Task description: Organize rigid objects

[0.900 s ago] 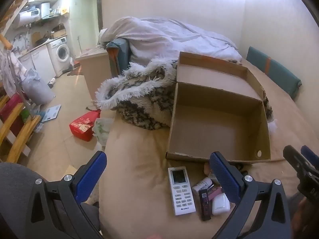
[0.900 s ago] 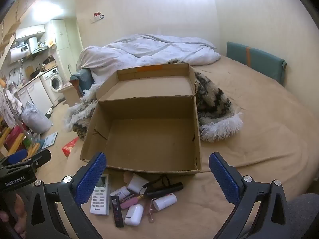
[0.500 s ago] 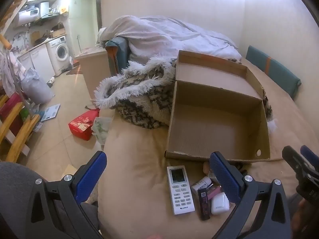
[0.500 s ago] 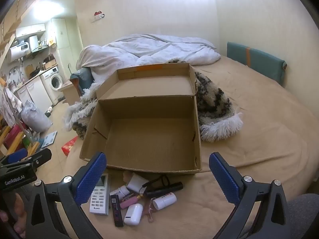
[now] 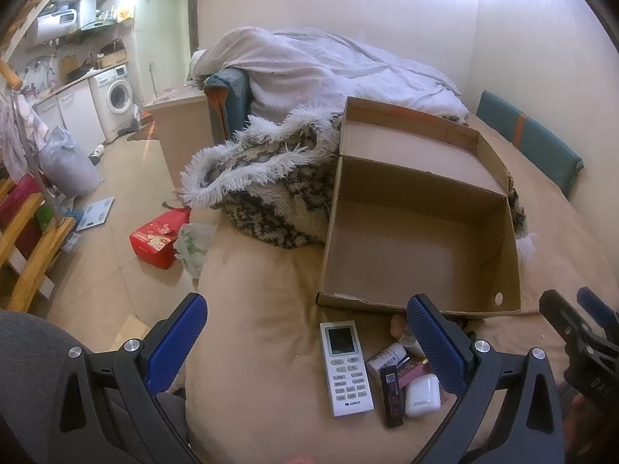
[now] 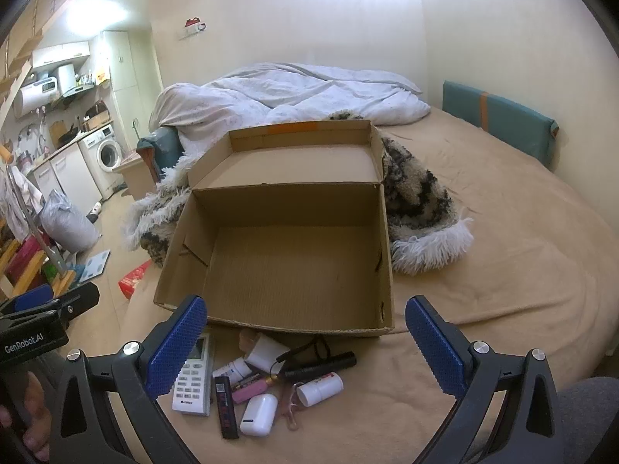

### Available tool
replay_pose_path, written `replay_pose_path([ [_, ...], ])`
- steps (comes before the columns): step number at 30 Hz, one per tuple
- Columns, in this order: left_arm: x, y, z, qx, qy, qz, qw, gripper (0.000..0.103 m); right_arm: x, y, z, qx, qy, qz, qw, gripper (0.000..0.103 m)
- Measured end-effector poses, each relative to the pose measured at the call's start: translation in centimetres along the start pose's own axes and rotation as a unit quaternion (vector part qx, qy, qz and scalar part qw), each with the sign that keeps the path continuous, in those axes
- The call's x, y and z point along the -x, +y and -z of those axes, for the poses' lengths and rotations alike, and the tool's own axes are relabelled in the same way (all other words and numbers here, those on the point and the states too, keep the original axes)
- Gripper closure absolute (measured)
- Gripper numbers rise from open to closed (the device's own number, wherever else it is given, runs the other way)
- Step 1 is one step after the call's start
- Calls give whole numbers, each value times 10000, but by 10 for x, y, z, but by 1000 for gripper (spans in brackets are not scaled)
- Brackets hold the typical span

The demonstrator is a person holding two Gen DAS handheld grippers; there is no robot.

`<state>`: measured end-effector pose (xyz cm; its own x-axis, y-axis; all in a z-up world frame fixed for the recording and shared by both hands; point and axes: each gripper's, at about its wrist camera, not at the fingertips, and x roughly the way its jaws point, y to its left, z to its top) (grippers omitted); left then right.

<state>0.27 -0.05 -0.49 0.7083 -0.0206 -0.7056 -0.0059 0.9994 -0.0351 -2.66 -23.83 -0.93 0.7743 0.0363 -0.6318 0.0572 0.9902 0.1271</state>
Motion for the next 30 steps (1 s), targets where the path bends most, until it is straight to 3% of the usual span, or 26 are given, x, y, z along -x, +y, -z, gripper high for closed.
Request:
replay_pose_path([
  [30,2,0,1,-10,16,24,10000,0,-3,-3,-4,19,24,25,10000,0],
])
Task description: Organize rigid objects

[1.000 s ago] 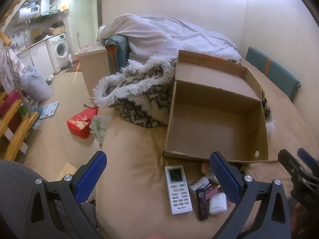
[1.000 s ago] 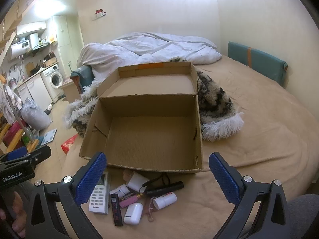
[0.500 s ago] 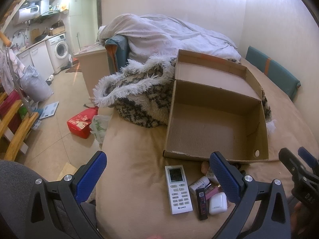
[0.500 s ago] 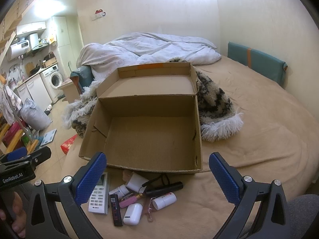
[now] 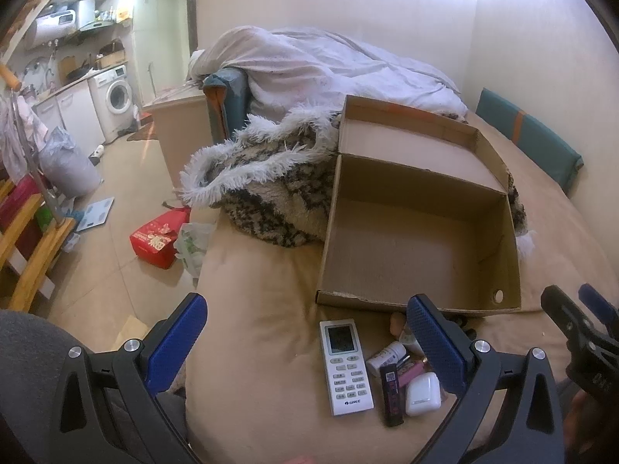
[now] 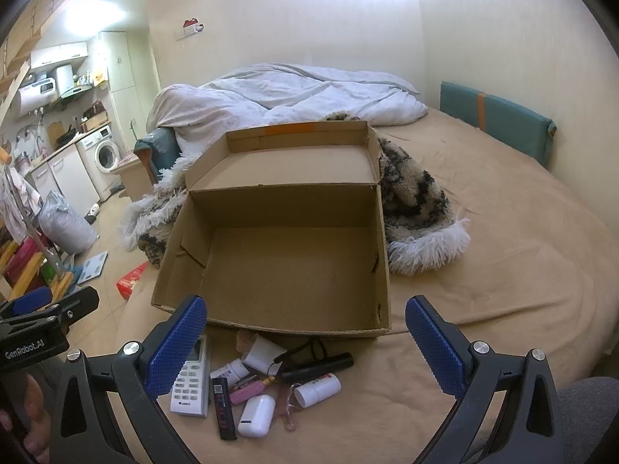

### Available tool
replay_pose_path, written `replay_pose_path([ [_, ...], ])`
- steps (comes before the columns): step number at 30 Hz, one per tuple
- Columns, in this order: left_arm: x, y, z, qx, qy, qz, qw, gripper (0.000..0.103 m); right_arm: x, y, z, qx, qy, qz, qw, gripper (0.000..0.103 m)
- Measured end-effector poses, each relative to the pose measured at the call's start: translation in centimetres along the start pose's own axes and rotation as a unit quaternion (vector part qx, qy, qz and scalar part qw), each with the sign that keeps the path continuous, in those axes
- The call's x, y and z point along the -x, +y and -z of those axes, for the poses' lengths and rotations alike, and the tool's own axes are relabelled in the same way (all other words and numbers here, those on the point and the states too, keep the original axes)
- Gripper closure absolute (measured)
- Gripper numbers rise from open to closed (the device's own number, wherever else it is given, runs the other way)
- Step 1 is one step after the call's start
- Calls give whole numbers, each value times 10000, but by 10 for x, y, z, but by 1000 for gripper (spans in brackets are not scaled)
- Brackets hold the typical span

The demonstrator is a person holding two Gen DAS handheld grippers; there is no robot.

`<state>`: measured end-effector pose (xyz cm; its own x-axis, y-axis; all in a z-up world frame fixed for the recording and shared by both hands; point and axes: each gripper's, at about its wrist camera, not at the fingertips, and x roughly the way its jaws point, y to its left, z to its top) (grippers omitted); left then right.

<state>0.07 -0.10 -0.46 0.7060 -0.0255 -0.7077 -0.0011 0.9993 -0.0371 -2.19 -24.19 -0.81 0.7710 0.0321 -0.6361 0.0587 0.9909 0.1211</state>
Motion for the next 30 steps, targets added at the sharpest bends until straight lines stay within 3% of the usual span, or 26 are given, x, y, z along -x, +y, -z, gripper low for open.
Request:
replay_pose_path([
  [30,-4,-4,2,-67,117,1,9999,0,0,1,1,-16,16,-2,10000,0],
])
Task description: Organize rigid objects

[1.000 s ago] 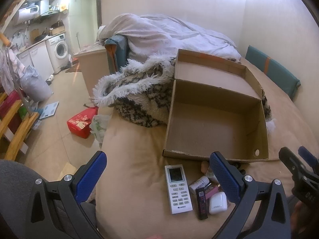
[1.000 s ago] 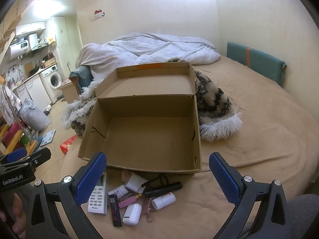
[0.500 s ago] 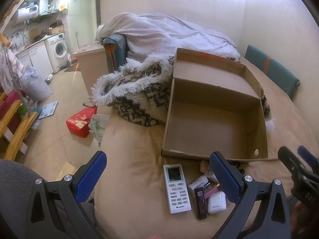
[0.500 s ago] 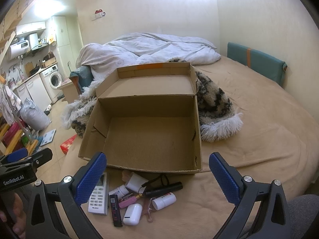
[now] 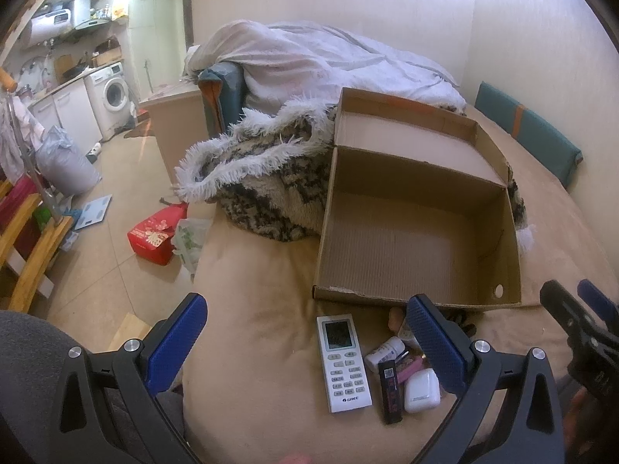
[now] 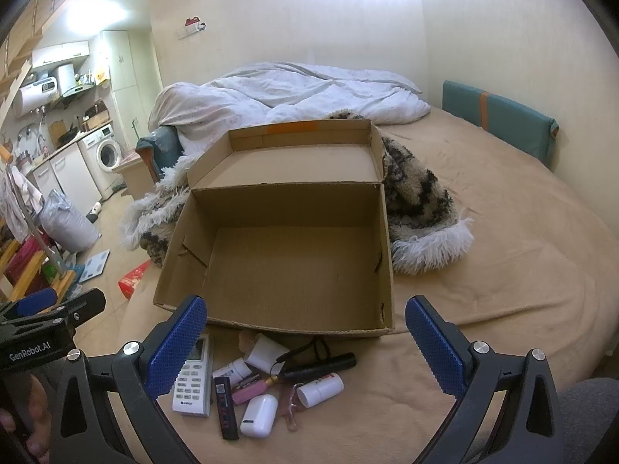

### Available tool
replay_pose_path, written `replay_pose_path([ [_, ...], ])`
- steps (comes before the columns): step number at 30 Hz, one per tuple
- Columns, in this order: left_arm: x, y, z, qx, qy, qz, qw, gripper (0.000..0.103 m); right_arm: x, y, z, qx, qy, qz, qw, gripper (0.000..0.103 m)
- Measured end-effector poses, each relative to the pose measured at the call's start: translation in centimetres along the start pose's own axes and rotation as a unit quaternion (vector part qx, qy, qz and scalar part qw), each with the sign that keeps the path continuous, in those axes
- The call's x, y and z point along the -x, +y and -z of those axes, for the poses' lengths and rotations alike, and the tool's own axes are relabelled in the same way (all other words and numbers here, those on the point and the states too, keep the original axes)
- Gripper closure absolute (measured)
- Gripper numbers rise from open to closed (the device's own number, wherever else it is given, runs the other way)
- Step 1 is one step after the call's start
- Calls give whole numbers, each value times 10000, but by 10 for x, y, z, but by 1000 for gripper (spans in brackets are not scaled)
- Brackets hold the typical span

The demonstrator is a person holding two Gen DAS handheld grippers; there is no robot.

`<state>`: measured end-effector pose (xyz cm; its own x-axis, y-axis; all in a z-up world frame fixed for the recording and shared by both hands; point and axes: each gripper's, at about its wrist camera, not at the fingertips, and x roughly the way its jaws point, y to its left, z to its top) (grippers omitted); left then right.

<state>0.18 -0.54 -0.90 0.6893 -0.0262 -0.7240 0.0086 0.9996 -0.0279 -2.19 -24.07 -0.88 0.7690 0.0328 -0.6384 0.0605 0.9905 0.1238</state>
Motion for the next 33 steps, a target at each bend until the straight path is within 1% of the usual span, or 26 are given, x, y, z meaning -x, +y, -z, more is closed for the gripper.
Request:
replay_pose_path([
  [2,-9,-1,0,-4,174,5,9998,0,-4,-1,0,-86,138,-59,9999,0],
  [5,-22,-3,-3,-47,428,-104,9990,0,-14,-5,-1,-249,413,-178,9987,0],
  [7,-28,-5,-6,-107,555,-170,9983,0,-23,-6,-2,-276,590,-205,9977,0],
  [9,-37,-7,-9,-151,746,-155,9970,0,-30,-6,-3,-236,769,-238,9965,0],
  [12,-59,-6,-14,-98,1175,-151,9929,0,-43,-5,-3,-192,1055,-270,9939,0],
  [14,-74,-5,-13,-44,1470,-93,9891,0,-56,-7,-1,-213,1370,-367,9897,0],
  [15,-85,-4,-13,24,1704,-38,9854,0,-62,-8,0,-242,1545,-412,9868,0],
  [17,-100,-4,-10,155,2020,-10,9793,1,-76,-12,2,-333,1891,-468,9803,0],
  [19,-115,-3,-6,267,2280,31,9733,7,-87,-16,6,-460,2143,-507,9744,0],
  [21,-130,-1,0,460,2560,95,9655,18,-97,-20,11,-644,2324,-587,9687,0],
  [24,-150,-4,11,542,2868,100,9564,19,-110,-27,21,-976,2615,-705,9577,0],
  [28,-170,-8,30,530,3227,92,9450,20,-120,-33,32,-1186,2949,-772,9450,0],
  [29,-175,-9,34,523,3324,94,9416,23,-122,-33,35,-1232,3057,-851,9403,4],
  [30,-179,-9,38,529,3410,91,9385,28,-125,-32,39,-1294,3204,-956,9335,11],
  [31,-183,-9,43,581,3504,153,9347,30,-129,-31,45,-1375,3390,-1113,9240,28],
  [32,-186,-9,46,614,3553,190,9325,31,-133,-30,53,-1490,3611,-1315,9111,43],
  [33,-188,-9,48,610,3592,188,9311,33,-138,-28,60,-1608,3834,-1485,8973,51],
])
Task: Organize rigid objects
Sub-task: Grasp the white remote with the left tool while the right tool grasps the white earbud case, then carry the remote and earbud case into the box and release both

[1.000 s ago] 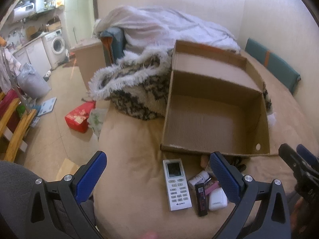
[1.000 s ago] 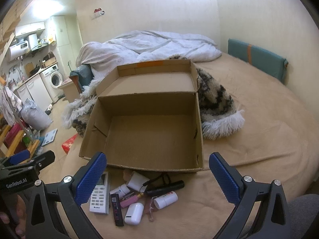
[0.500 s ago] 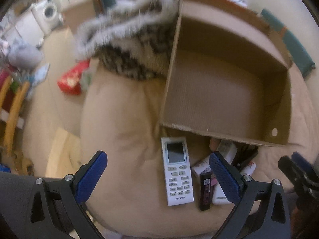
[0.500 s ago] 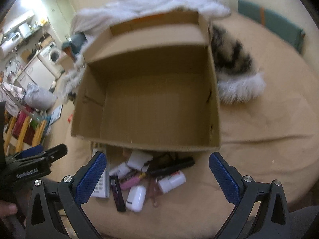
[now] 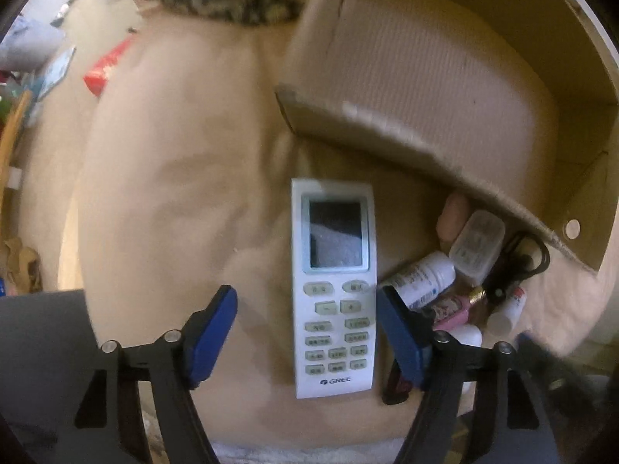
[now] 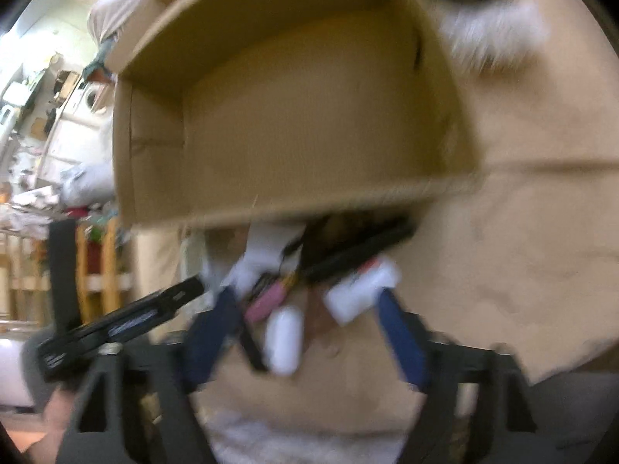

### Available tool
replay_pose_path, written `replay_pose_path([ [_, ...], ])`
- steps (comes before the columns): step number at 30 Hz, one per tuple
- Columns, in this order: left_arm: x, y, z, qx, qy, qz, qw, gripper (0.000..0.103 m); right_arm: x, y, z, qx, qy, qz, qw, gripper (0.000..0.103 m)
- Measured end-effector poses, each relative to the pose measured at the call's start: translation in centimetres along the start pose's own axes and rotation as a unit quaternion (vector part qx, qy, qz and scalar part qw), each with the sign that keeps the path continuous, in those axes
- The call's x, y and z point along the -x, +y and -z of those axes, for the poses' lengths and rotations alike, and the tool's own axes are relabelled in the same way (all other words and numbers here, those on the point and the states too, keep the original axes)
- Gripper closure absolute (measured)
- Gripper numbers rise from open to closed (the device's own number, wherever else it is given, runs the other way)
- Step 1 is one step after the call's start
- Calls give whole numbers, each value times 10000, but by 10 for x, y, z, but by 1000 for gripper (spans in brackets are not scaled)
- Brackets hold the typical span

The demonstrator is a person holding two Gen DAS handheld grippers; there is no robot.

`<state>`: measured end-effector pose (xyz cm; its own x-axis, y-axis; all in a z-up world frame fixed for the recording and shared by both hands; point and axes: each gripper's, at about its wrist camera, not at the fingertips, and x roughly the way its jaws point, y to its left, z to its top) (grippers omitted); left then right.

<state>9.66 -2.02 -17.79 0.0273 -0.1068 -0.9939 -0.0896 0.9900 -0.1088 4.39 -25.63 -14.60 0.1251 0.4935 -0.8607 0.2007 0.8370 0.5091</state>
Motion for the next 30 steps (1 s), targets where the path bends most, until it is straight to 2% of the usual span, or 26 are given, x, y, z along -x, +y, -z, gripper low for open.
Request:
replay_pose_path([
  [1,-2,0,0,-8,23,-3,10000,33,-8,-1,3,-68,227,-108,9997,64],
  [2,-5,0,1,-27,33,-2,10000,34,-14,-1,5,-79,376,-141,9992,67],
  [4,-9,1,2,-54,89,-21,9999,35,-22,2,9,2,503,-85,9987,67],
  [11,-20,-3,-2,-221,129,-188,9995,59,-51,16,11,122,848,72,9963,70],
  [16,-19,-8,-10,-311,134,-246,9991,62,-78,26,5,161,885,290,9955,69],
  [19,-12,-5,-12,-356,91,-226,9991,62,-76,36,6,493,759,482,9947,70],
  [20,-5,-5,-16,-368,59,-213,9991,62,-75,42,8,660,710,500,9940,82],
  [23,2,-5,-9,-390,-52,-281,9988,63,-70,54,16,1003,572,596,9915,82],
  [30,13,3,-1,-343,-210,-324,9987,63,-56,56,21,1213,321,454,9911,82],
])
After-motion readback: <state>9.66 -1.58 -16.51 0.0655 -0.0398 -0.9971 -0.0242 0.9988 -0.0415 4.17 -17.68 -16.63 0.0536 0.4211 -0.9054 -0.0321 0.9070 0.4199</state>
